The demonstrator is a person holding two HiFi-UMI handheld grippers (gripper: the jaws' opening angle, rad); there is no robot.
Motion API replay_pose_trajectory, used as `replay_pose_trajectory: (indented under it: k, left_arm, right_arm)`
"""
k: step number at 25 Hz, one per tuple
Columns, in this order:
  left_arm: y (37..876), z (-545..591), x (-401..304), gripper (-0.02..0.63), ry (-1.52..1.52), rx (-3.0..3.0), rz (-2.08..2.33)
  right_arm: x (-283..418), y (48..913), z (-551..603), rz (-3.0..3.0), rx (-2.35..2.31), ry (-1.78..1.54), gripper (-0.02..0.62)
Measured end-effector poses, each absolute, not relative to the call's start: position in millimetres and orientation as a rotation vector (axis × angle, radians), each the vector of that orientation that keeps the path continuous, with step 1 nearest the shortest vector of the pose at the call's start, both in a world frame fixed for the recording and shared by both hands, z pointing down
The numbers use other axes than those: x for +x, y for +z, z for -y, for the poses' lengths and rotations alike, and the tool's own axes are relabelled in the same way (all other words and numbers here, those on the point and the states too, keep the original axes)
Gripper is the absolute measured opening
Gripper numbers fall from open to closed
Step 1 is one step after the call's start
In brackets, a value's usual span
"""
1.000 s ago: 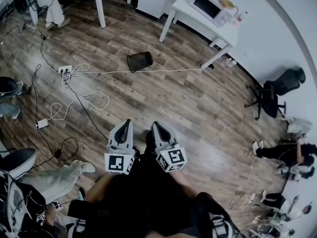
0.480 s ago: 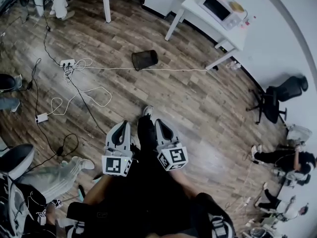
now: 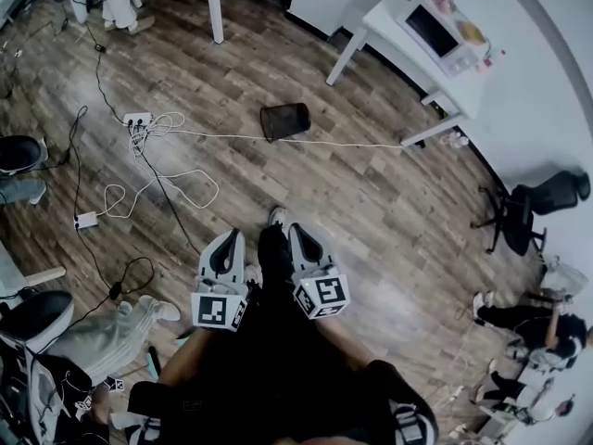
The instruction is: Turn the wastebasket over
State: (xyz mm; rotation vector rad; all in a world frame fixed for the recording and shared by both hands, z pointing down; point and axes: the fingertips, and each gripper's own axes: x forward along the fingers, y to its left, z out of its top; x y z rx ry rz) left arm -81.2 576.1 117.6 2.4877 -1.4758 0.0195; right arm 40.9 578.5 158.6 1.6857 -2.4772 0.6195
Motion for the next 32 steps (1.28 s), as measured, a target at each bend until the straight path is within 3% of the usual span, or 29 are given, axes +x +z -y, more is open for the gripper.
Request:
replay_pose_trajectory:
  k: [14, 32]
  left_arm:
    - [99.2, -404.9, -25.3, 0.034, 0.006, 2.409, 1.615]
    - [118.9, -278.5, -21.4, 0.034, 0.032, 2.41, 1.596]
  right_arm:
    - [98.3, 172.1, -405.6, 2.518, 1.561, 0.651, 0.031]
    - [116.2, 210.4, -284.8, 2.452, 1.611, 0.667, 0.031]
